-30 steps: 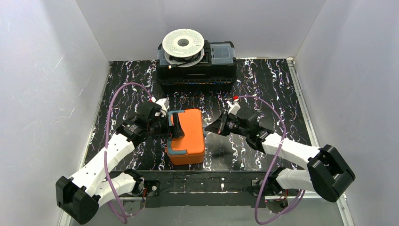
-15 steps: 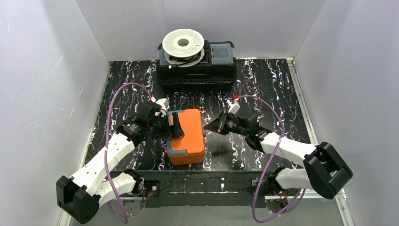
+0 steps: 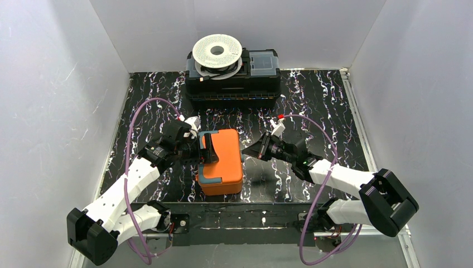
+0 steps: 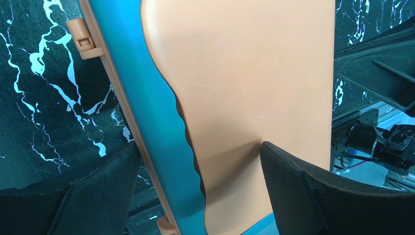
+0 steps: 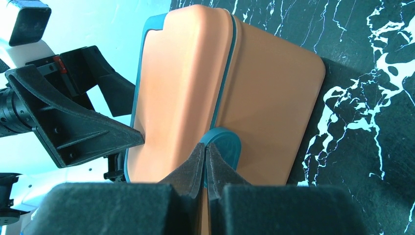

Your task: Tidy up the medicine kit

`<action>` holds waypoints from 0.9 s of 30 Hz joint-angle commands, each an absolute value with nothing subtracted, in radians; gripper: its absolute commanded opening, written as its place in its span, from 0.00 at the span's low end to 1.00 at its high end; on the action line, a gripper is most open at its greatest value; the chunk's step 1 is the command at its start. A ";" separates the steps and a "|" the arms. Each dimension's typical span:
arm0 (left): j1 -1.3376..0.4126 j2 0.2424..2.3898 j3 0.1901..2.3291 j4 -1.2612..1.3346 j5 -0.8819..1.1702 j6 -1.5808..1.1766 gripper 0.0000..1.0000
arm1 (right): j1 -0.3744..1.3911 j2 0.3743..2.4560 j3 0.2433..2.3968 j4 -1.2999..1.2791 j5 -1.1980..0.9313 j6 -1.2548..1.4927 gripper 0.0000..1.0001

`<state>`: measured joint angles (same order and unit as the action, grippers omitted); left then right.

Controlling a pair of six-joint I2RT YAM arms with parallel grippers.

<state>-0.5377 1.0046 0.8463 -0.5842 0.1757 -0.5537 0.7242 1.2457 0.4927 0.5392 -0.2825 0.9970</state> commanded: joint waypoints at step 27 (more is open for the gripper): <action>-0.558 1.030 0.808 -0.559 0.247 -0.550 0.87 | 0.888 1.187 0.500 0.403 -0.338 1.012 0.13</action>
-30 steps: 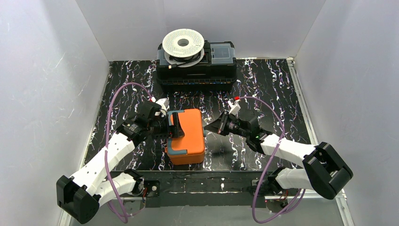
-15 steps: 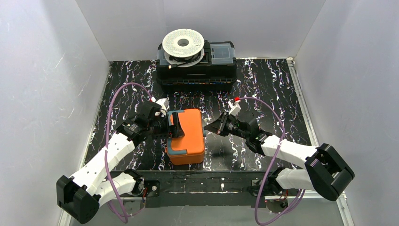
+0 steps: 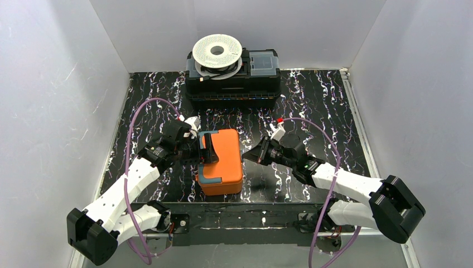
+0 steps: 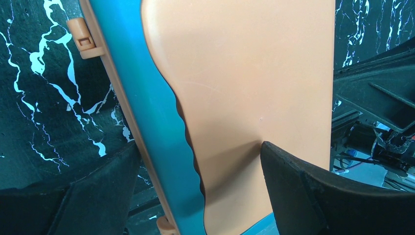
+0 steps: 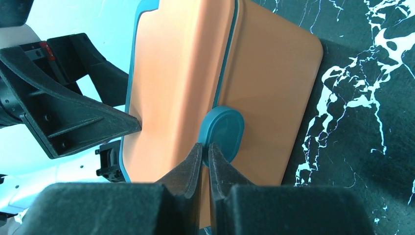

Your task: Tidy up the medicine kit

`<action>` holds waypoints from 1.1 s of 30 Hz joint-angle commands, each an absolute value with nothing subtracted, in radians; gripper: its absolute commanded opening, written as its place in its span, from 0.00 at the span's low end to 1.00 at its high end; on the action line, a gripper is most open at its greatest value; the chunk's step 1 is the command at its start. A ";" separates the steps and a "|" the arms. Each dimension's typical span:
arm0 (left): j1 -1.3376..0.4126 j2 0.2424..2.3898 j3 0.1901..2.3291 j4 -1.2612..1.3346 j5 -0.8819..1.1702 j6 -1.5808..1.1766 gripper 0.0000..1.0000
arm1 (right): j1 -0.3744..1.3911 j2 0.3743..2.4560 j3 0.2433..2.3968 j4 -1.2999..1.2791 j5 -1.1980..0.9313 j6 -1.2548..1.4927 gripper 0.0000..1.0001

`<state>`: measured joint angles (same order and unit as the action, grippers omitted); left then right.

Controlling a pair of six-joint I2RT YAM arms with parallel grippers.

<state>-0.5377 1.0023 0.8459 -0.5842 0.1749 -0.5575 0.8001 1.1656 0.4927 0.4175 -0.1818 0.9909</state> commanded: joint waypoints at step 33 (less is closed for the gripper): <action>-0.557 0.975 0.841 -0.617 0.238 -0.517 0.88 | 0.862 1.088 0.639 0.054 -0.007 0.881 0.01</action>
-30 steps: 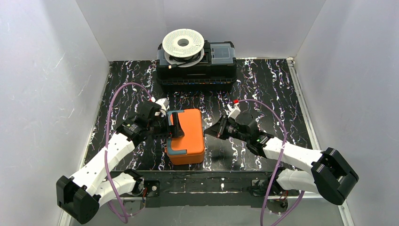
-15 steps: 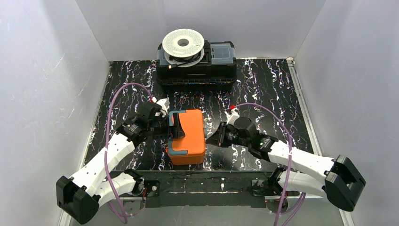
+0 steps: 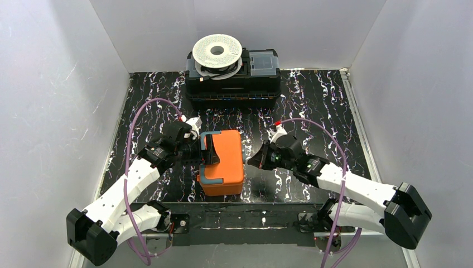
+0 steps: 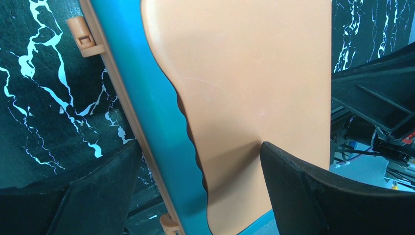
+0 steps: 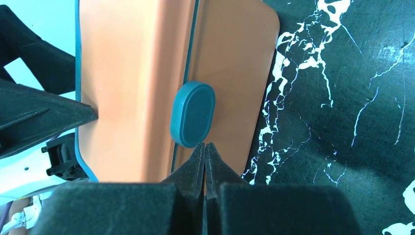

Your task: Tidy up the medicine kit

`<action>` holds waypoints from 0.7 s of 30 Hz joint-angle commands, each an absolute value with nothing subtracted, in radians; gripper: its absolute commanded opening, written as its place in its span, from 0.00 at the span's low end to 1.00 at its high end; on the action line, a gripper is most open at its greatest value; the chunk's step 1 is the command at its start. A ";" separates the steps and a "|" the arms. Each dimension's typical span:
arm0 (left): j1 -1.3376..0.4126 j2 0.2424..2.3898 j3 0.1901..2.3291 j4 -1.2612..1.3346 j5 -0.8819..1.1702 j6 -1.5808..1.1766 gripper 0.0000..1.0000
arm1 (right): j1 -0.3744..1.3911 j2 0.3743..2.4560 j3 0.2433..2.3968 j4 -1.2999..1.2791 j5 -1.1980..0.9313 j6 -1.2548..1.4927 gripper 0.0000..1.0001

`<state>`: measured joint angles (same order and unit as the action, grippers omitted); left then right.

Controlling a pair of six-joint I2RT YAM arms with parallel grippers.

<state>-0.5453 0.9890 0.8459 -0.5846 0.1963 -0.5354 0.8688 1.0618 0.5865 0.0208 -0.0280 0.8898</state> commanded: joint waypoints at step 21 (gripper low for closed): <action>-0.558 0.989 0.823 -0.602 0.256 -0.514 0.88 | 0.862 1.191 0.670 0.195 -0.096 0.877 0.01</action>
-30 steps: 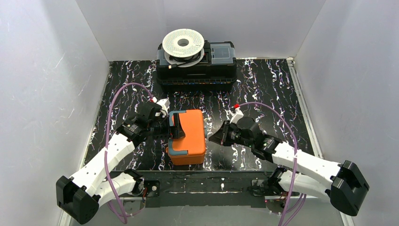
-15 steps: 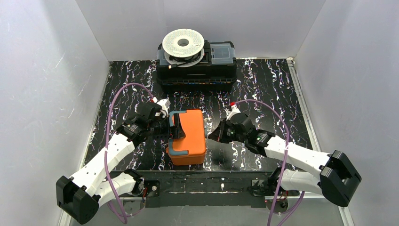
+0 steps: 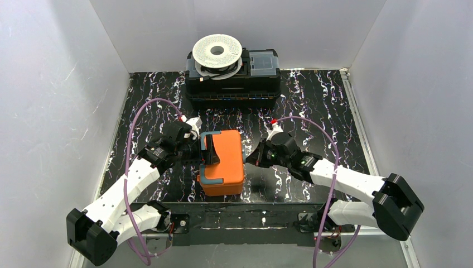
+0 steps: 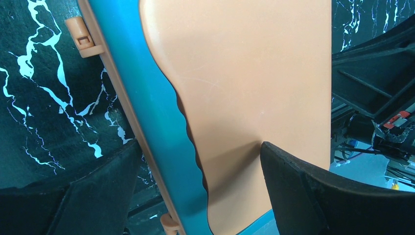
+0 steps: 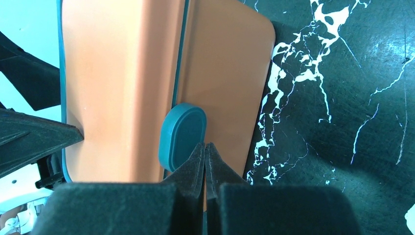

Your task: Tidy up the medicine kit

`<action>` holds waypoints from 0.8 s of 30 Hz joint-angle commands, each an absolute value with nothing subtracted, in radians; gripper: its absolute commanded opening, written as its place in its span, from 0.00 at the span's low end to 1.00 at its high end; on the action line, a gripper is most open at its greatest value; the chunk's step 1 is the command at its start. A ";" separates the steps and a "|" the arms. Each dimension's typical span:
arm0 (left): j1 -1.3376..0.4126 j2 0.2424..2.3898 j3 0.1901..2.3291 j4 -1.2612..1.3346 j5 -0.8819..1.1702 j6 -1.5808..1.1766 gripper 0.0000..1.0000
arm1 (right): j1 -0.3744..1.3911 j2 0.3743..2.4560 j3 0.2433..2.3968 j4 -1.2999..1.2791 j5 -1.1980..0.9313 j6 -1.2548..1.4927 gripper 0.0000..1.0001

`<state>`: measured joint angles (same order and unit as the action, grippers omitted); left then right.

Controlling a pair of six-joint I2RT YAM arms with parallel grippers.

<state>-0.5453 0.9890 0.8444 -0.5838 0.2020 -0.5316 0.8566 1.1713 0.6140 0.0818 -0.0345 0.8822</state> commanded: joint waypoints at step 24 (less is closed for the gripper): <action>-0.558 0.946 1.006 -0.876 -0.099 -0.415 0.98 | 0.826 0.910 0.721 -0.323 0.268 0.611 0.79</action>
